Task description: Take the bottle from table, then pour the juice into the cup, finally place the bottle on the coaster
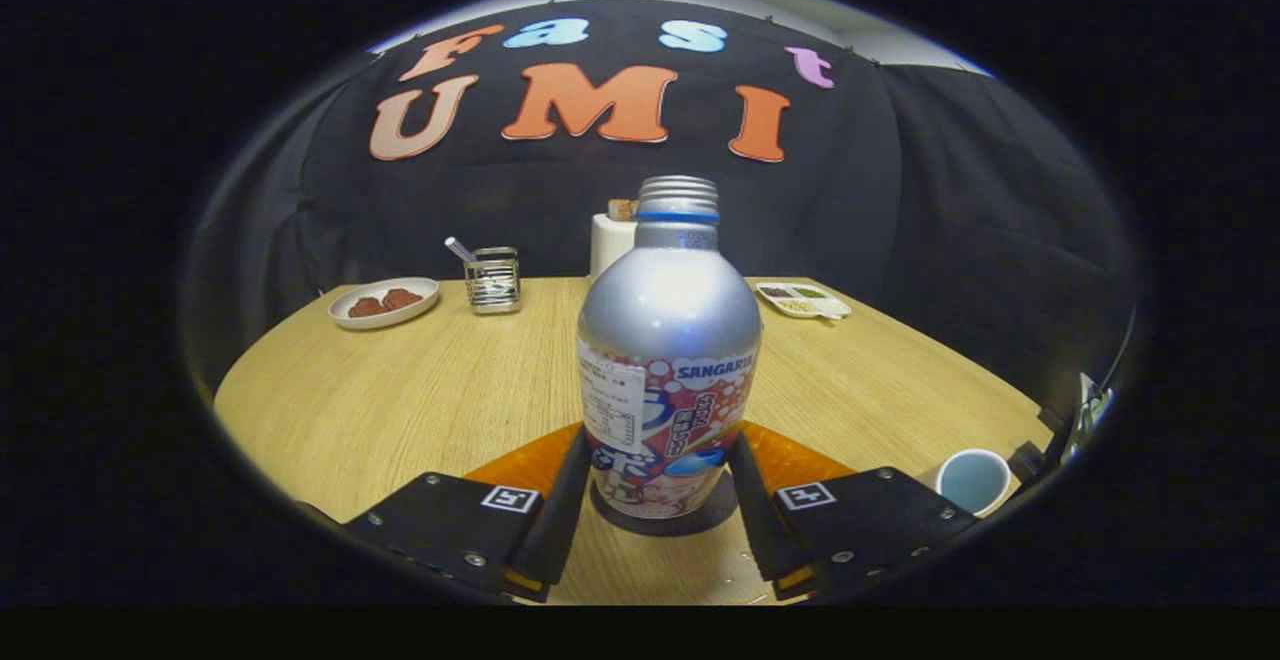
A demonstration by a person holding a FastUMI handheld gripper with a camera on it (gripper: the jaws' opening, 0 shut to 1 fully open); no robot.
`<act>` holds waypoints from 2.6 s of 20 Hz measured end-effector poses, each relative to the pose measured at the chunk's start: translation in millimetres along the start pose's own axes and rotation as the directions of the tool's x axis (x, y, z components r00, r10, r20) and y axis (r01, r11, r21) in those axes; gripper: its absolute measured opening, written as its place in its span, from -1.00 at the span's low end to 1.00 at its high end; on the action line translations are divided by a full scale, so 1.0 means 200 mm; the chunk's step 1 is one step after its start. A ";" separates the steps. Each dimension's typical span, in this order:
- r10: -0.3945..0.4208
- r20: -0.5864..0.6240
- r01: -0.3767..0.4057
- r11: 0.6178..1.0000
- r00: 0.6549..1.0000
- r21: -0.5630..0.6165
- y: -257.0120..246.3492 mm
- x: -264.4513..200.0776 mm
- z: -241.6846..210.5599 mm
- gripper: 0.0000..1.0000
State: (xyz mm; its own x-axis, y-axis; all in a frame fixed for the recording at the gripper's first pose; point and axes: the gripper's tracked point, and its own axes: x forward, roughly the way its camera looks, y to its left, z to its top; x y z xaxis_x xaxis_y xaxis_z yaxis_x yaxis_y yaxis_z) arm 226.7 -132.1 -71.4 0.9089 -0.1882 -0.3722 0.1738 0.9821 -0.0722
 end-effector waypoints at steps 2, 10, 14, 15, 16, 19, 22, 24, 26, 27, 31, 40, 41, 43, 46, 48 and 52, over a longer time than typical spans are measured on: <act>0.002 0.007 -0.002 1.000 1.000 0.015 0.00 0.01 -0.01 0.43; -0.006 -0.013 0.008 0.995 1.000 0.101 -0.04 0.03 -0.09 0.57; 0.028 -0.039 -0.024 0.995 0.999 0.100 0.00 -0.04 -0.12 0.96; 0.024 -0.038 -0.020 0.995 0.999 0.099 -0.01 -0.08 -0.13 0.96; 0.017 -0.033 -0.013 0.995 0.999 0.097 -0.02 -0.12 -0.13 0.96; 0.006 -0.010 -0.005 0.997 1.000 0.081 -0.01 -0.27 -0.16 0.96; 0.062 0.042 -0.066 0.992 0.997 0.107 0.09 -0.46 -0.14 0.96; 0.137 0.114 -0.156 0.972 0.984 0.173 0.21 -0.59 -0.10 0.96; 0.194 0.178 -0.220 0.965 0.965 0.141 0.32 -0.74 -0.07 0.95; 0.203 0.195 -0.227 0.967 0.960 0.114 0.36 -0.79 -0.07 0.95; 0.268 0.238 -0.291 0.954 0.934 0.070 0.50 -1.03 -0.05 0.95; 0.293 0.274 -0.298 0.954 0.916 -0.025 0.46 -1.13 -0.06 0.96; 0.294 0.278 -0.297 0.954 0.914 -0.033 0.46 -1.13 -0.05 0.96; 0.294 0.281 -0.294 0.955 0.914 -0.043 0.46 -1.12 -0.05 0.96; 0.288 0.275 -0.290 0.956 0.917 -0.035 0.47 -1.12 -0.07 0.96; 0.294 0.286 -0.297 0.954 0.912 -0.033 0.49 -1.13 -0.06 0.96; 0.298 0.280 -0.301 0.953 0.912 -0.034 0.50 -1.14 -0.09 0.96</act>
State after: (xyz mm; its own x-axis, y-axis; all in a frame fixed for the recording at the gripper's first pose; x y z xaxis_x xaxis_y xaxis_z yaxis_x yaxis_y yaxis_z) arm 30.9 9.1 -9.7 0.9873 0.1215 -0.1020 -0.1210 0.9926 0.0114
